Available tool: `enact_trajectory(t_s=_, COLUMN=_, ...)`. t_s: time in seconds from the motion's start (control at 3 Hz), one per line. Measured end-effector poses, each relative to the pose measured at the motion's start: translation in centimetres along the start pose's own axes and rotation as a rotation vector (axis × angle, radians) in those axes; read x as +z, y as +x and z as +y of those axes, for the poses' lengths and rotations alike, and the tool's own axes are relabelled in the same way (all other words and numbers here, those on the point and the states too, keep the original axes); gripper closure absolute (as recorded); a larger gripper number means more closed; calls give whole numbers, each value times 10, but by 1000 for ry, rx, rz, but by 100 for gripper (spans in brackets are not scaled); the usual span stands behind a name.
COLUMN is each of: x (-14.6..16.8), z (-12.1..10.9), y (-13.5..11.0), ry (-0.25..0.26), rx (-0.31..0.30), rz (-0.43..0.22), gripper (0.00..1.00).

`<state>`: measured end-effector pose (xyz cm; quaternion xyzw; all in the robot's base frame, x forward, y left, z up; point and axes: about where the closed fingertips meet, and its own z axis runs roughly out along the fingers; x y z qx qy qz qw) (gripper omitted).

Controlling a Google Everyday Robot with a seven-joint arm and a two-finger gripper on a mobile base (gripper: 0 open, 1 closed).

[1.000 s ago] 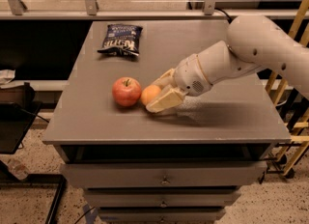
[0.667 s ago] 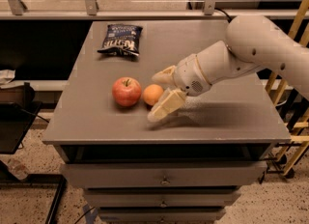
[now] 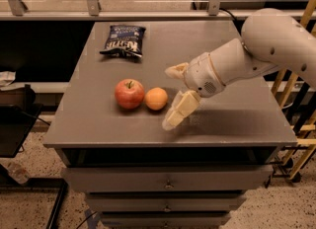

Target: Move orange near apple

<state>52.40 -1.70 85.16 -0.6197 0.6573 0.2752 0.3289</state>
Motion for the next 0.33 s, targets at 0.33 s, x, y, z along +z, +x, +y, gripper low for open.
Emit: enact_trajectory(t_s=0.33, x=-47, z=9, y=9, ry=64, rx=-3, rz=-3, gripper=0)
